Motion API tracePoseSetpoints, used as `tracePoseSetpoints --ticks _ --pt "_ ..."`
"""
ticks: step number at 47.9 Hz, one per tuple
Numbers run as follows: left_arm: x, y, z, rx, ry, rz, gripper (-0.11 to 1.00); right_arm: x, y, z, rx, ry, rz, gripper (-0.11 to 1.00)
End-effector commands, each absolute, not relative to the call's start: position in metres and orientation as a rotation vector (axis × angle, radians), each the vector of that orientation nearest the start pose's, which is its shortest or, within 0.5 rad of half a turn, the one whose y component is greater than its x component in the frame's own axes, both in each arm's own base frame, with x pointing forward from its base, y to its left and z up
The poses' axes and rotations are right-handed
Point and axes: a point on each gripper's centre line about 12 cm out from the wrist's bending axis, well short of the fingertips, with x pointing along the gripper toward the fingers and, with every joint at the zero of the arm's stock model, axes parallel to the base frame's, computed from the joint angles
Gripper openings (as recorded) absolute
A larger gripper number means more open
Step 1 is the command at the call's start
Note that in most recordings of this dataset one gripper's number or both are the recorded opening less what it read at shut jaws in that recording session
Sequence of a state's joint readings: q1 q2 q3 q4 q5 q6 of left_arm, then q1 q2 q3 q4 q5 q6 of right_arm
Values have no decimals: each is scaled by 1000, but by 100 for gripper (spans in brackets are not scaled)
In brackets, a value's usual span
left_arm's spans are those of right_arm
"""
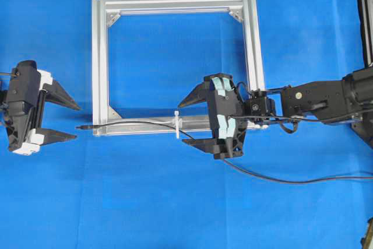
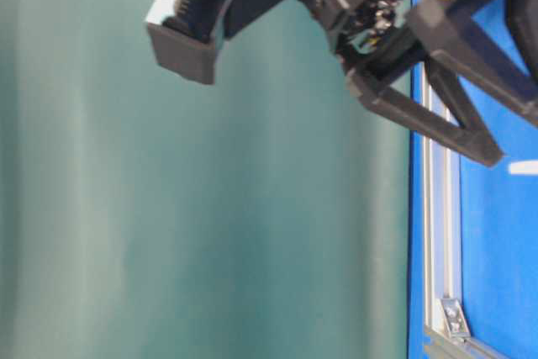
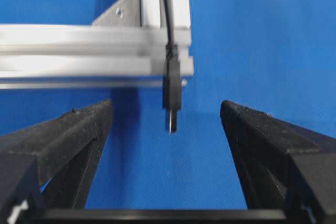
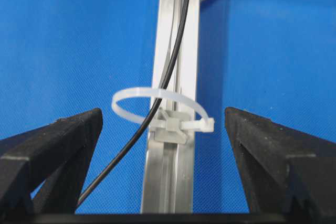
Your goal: Insert the wire through the string loop located in the center.
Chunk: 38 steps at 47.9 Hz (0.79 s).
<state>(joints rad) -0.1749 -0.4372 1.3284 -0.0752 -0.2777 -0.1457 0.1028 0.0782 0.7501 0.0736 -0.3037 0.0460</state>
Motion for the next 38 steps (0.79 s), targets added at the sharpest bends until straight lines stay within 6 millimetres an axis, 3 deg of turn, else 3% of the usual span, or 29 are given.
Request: tracePoseSetpoints --ticks 1,19,38 --pt "218 -36 137 -152 570 -91 79 390 38 164 79 473 56 87" --pt "226 -35 172 -161 452 -98 79 377 32 208 79 422 53 87" --pt "234 -37 183 -164 428 -102 79 371 31 216 81 411 53 87"
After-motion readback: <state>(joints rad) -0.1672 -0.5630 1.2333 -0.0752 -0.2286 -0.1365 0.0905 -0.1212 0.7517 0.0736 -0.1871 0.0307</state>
